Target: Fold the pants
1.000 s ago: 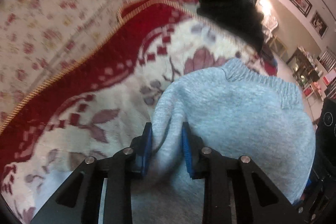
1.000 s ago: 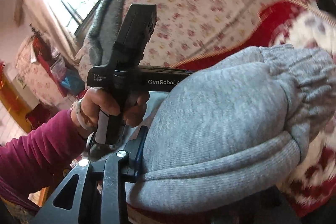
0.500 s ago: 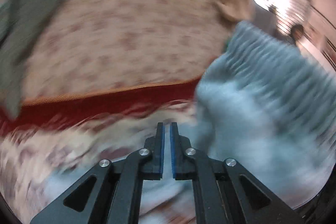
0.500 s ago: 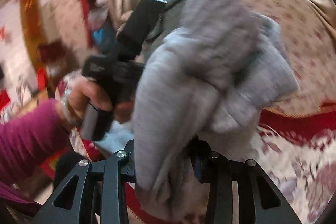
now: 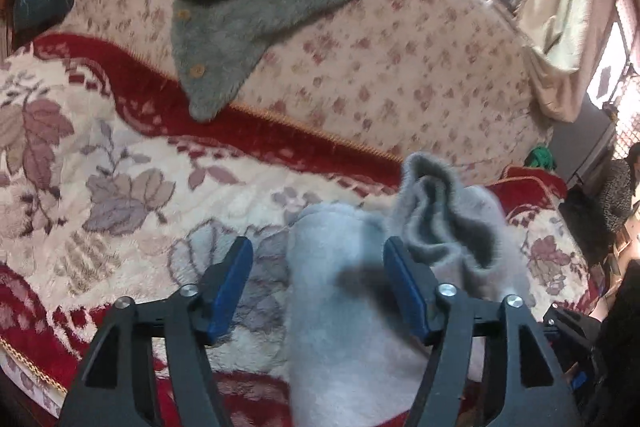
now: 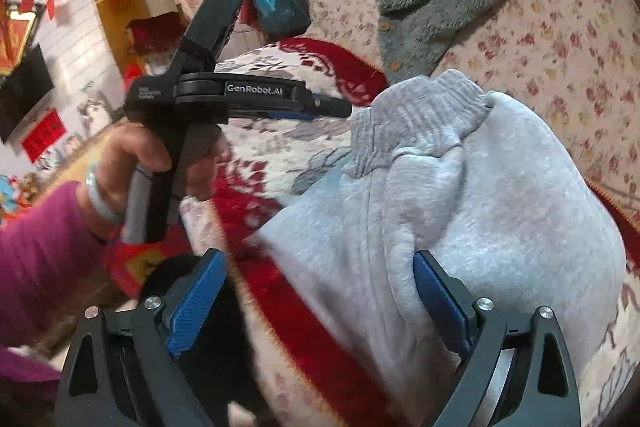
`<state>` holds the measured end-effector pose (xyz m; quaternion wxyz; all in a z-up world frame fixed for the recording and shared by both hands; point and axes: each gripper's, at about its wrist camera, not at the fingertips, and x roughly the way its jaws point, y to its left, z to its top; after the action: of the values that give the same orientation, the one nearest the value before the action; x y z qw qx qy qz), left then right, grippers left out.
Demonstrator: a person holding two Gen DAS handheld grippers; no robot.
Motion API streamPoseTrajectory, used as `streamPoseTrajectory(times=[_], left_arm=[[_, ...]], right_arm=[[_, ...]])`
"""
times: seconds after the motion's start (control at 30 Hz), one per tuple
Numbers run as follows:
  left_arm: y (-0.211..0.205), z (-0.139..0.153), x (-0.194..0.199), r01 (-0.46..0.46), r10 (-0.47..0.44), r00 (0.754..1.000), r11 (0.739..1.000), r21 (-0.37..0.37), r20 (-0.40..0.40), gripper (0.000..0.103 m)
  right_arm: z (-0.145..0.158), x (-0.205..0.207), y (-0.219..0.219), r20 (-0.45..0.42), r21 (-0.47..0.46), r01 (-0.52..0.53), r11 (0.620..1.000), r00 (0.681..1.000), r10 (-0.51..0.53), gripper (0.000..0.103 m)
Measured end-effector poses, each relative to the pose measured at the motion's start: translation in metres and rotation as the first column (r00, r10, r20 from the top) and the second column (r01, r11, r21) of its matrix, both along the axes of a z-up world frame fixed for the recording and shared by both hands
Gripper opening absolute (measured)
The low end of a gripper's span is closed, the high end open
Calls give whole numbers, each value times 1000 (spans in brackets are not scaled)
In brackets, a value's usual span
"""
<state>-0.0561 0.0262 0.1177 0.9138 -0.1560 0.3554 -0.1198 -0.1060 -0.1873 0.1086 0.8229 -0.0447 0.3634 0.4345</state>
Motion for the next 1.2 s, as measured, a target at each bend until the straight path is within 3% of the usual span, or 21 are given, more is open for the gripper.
streamPoseTrajectory(times=[0.13, 0.27, 0.43, 0.57, 0.73, 0.83, 1.07, 1.2], left_arm=[[-23, 20, -16, 90, -90, 992, 996, 1, 87, 84], [-55, 31, -12, 144, -147, 984, 989, 40, 96, 86], [-81, 31, -3, 179, -179, 981, 984, 0, 68, 87], [-98, 24, -7, 121, -123, 991, 992, 46, 51, 93], [-99, 4, -9, -57, 55, 998, 987, 149, 19, 93], [-84, 1, -22, -110, 105, 993, 989, 98, 53, 93], [-85, -16, -10, -135, 135, 991, 991, -15, -7, 97], [-100, -21, 1, -125, 125, 992, 992, -13, -3, 97]], right_arm=[[22, 4, -49, -82, 144, 87, 986, 994, -76, 97], [26, 19, -84, -100, 147, 228, 962, 971, -215, 97], [17, 37, -101, -130, 126, 320, 939, 944, -305, 97], [24, 37, -111, -106, 132, 337, 932, 940, -325, 97], [21, 46, -113, -96, 110, 347, 931, 936, -338, 97], [14, 52, -114, -88, 75, 354, 932, 933, -348, 97], [-4, 72, -114, -129, 82, 387, 918, 918, -375, 97], [-9, 78, -110, -126, 71, 403, 912, 911, -393, 97]])
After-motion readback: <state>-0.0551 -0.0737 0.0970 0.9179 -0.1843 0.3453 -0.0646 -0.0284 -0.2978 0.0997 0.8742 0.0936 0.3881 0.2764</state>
